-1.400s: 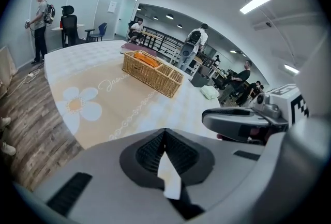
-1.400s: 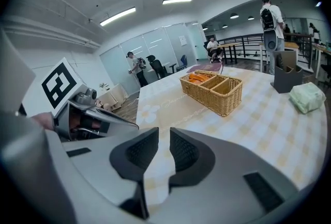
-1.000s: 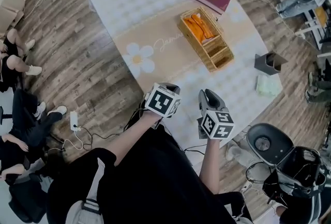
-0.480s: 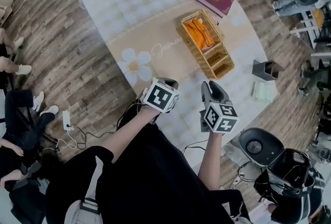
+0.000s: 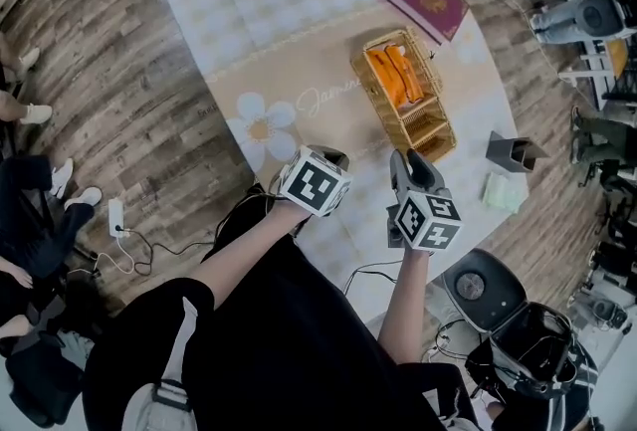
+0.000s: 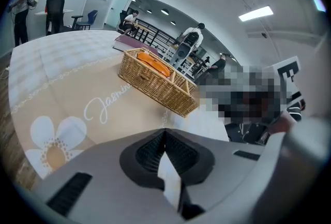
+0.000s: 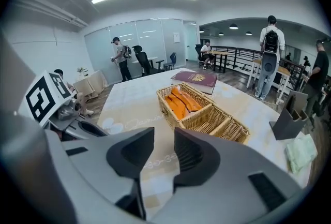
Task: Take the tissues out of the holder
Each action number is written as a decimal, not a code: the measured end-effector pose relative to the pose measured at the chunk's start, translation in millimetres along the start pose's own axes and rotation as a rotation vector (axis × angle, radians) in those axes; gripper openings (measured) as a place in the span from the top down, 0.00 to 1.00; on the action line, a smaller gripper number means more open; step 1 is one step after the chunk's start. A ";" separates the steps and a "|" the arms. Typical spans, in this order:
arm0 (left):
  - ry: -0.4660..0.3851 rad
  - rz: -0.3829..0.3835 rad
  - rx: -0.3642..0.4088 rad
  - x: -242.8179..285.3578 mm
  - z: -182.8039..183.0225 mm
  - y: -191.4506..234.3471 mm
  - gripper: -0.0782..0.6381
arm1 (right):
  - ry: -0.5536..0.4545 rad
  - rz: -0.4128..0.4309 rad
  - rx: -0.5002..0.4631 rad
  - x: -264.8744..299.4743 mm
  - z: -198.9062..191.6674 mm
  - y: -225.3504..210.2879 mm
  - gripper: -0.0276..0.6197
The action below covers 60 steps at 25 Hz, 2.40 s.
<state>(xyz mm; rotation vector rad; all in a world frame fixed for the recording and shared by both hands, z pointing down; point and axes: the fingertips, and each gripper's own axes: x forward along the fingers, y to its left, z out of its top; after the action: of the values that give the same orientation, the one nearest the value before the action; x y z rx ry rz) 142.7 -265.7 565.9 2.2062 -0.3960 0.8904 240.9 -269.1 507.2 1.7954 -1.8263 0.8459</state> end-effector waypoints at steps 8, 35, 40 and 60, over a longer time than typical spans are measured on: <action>0.001 -0.020 -0.027 6.0 1.5 13.4 0.89 | 0.017 -0.008 -0.064 22.7 18.2 -10.1 0.76; 0.016 -0.072 -0.132 1.5 6.4 40.8 0.89 | 0.094 -0.051 -0.233 98.1 59.0 -36.9 0.61; 0.011 -0.080 -0.136 4.0 3.7 41.1 0.89 | 0.104 -0.051 -0.226 108.8 66.6 -42.7 0.57; 0.006 -0.055 -0.165 -0.2 0.5 64.3 0.89 | 0.191 -0.105 -0.254 143.4 74.4 -70.1 0.87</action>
<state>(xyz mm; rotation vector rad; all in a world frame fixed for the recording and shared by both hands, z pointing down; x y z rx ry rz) 110.1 -310.9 597.9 2.0532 -0.3897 0.8058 309.9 -421.9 560.9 1.5786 -1.6234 0.6855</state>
